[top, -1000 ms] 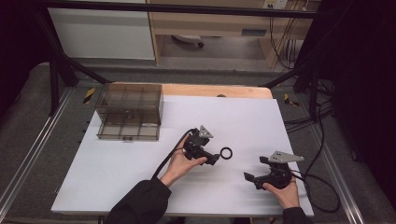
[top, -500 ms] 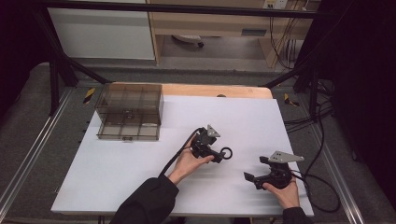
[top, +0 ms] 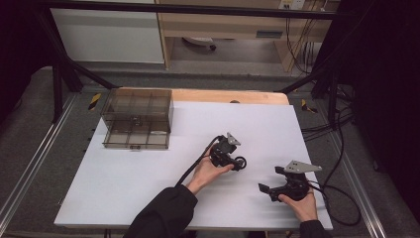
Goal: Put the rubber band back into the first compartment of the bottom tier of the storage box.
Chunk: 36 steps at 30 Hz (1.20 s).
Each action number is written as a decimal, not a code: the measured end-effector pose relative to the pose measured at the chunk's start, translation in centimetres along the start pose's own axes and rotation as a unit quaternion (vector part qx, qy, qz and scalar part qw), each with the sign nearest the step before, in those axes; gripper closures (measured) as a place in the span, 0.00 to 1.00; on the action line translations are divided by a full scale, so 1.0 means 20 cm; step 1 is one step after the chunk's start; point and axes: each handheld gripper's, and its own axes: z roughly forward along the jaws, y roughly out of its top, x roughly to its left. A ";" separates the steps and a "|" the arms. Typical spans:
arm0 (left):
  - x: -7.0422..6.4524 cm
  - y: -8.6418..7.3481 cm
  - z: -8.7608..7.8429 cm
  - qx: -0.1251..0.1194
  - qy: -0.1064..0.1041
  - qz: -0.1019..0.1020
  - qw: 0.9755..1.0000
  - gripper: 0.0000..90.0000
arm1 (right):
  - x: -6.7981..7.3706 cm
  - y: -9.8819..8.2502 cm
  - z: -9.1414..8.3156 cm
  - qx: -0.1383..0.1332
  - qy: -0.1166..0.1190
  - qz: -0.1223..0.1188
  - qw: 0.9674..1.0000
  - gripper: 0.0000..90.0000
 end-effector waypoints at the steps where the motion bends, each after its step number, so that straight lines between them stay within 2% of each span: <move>1: 0.00 0.00 0.00 -0.001 0.001 0.000 1.000 0.38 | 0.00 0.00 0.00 -0.001 0.000 0.001 1.000 0.01; 8: 0.00 0.02 0.02 -0.002 0.006 -0.003 1.000 0.51 | 0.00 0.00 0.00 -0.001 0.000 0.001 1.000 0.01; 18: 0.00 0.00 0.07 0.017 0.004 -0.006 1.000 0.66 | 0.00 0.00 0.00 -0.001 0.001 0.001 1.000 0.01; 20: 0.00 0.00 0.07 0.018 0.003 -0.004 1.000 0.71 | 0.00 0.00 0.00 -0.001 0.001 0.001 1.000 0.01; 36: -0.01 -0.01 0.06 0.025 0.001 0.005 1.000 0.90 | 0.00 0.00 0.00 -0.001 0.001 0.001 1.000 0.01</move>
